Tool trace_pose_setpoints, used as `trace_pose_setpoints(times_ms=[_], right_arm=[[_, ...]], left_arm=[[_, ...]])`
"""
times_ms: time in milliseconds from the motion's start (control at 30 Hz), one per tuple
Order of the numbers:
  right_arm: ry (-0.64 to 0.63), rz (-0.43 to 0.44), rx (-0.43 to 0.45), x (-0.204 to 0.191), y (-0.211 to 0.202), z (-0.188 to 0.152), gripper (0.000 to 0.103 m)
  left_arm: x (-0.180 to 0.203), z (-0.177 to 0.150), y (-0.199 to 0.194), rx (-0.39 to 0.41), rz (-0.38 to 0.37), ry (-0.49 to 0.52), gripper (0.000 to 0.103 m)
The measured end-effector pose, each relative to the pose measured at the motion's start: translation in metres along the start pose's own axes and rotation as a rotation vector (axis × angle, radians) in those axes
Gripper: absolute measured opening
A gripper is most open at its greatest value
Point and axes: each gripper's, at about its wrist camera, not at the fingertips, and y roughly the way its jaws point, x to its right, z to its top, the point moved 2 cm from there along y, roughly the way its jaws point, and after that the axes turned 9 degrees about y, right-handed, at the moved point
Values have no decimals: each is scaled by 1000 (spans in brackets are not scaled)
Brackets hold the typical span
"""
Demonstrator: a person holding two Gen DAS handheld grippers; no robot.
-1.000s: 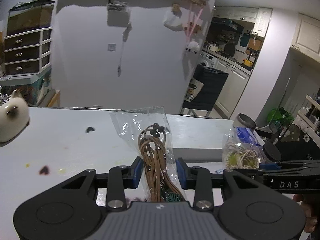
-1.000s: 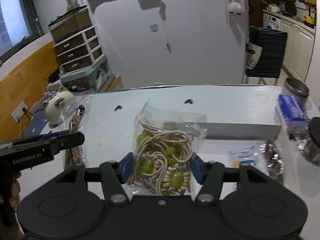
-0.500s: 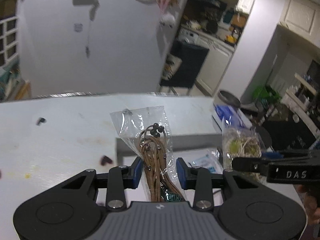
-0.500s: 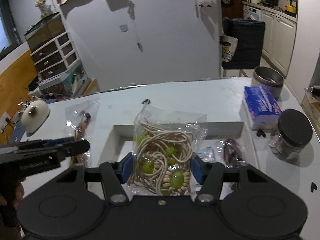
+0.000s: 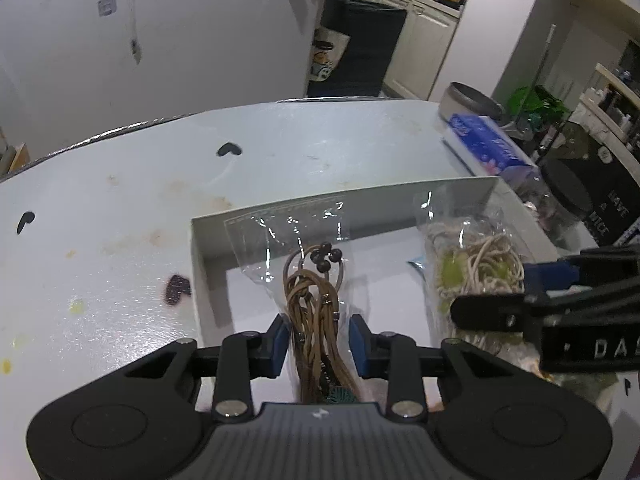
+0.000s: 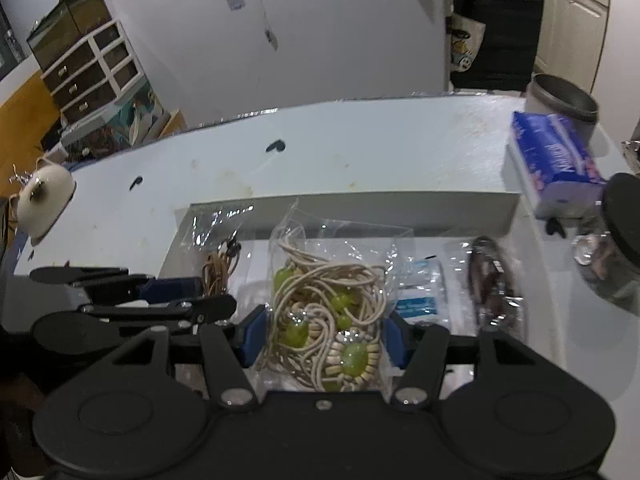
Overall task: Organize soft objects
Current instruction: 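Carry the tan cord bag and beaded cord bag into the white box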
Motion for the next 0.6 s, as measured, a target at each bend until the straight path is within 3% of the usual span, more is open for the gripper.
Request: trace_pose_setpoints(times_ms=[133,200,233,367,400,533,600], right_arm=[[-11,10,-23,-7,17,3,60],[-11,32,-24,-11,24,5,62],[-9,44,-25,-12,27,6,63],[10,48,7,-13,24,12,82],[15,51,20,-12,21,13,82],[48,73,35,-4,13,15,74],[54,64,32,-2,13,15,62]], left_arm=[[-13,0,7,-11,17,-31,35],[-18,0,8,-12,22,-42,53],[-21,-1,8,-15,20,-51,53],[-28,-5,-2,6,26,-100,56],[-31,-5,-5,16,13,-118,56],[-33,-5,-14,44,11,-123,54],[-32,-3,-17,51,11,-119,49]])
